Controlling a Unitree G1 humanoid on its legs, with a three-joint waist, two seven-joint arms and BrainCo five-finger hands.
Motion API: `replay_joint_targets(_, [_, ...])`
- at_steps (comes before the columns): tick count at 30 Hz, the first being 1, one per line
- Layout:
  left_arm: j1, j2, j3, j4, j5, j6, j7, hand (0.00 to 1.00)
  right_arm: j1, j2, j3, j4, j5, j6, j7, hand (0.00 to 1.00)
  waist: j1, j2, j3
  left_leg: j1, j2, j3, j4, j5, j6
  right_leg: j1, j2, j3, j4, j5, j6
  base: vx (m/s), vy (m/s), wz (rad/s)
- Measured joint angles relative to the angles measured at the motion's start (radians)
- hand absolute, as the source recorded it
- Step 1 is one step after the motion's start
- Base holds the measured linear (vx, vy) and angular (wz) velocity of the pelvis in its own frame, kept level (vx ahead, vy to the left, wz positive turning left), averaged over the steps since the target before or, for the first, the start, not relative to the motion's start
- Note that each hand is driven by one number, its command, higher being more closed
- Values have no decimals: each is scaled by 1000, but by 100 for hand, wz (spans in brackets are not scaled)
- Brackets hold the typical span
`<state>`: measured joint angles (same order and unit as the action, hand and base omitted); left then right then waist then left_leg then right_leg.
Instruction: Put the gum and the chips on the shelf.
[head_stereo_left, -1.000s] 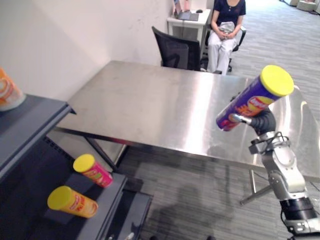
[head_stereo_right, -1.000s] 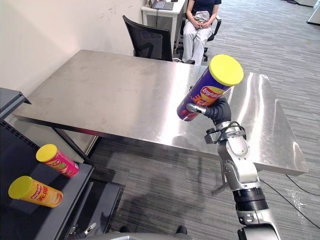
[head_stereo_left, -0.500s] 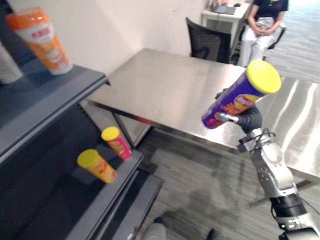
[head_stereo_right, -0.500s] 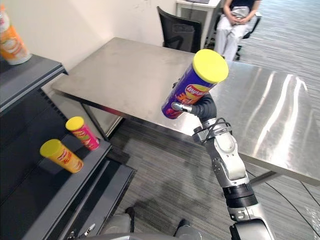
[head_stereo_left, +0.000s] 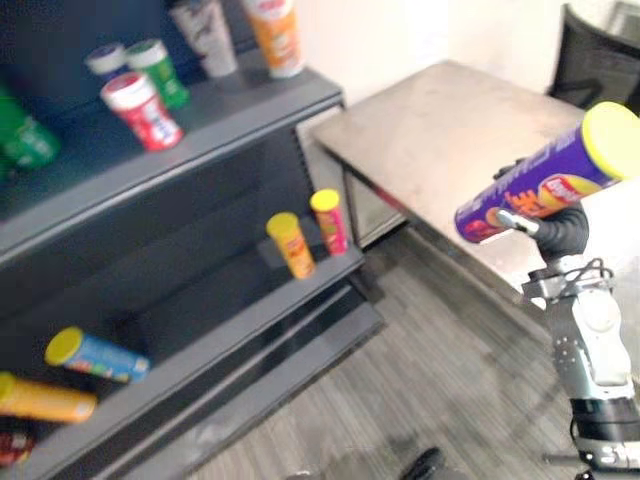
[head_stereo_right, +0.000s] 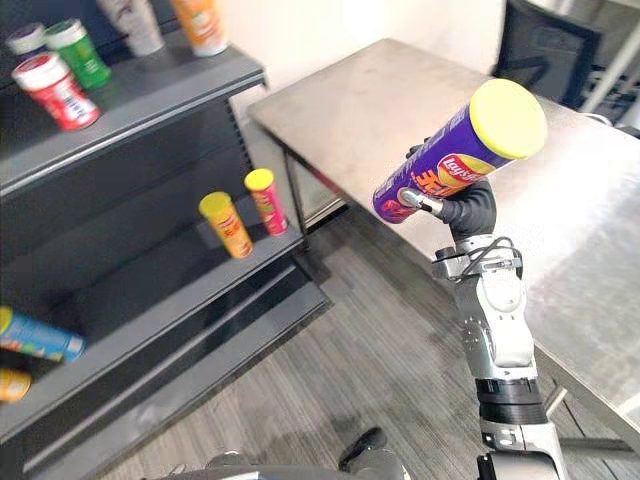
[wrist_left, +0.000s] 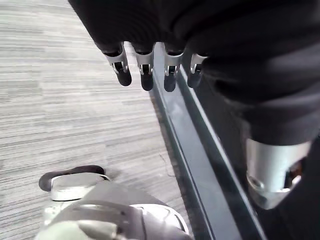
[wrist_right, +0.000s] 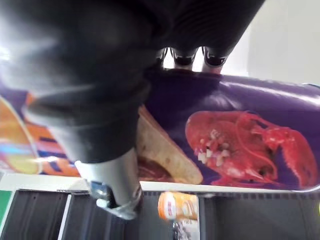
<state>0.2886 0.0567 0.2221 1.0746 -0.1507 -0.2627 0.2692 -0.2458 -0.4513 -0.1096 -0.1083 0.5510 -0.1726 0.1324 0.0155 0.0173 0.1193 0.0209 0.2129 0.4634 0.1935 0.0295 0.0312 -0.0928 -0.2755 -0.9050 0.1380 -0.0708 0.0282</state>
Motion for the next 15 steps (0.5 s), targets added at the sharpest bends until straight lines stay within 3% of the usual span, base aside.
replay_joint_targets(4, [3,-11,-1,2,6,1,0,0,-3,2,-2,-2,-3,0,-45,100,-1,-3,-21,8,-41,32,-186,12,-51,-28,-12,-80,-9,62,-26,-153,228,64])
replay_joint_targets(9, [-1,-3,-28,-1,4,2,1,0,-16,9,-2,0,-6,1,-77,100,-11,-5,-21,23,-102,46,-289,2,-98,-63,-102,-107,99,81,-32,-80,210,26])
replay_joint_targets(11, [-1,6,-39,-3,-1,2,5,0,-16,44,-3,2,-33,1,-88,100,-13,-11,-23,23,-127,43,-291,-19,-99,-62,-133,-106,107,102,-33,-121,119,10])
replay_joint_targets(15, [15,29,-37,-3,-3,2,10,0,-2,62,-2,5,-68,1,-80,100,-10,-27,-28,18,-136,37,-296,-43,-88,-61,-143,-94,105,114,-29,-99,41,3])
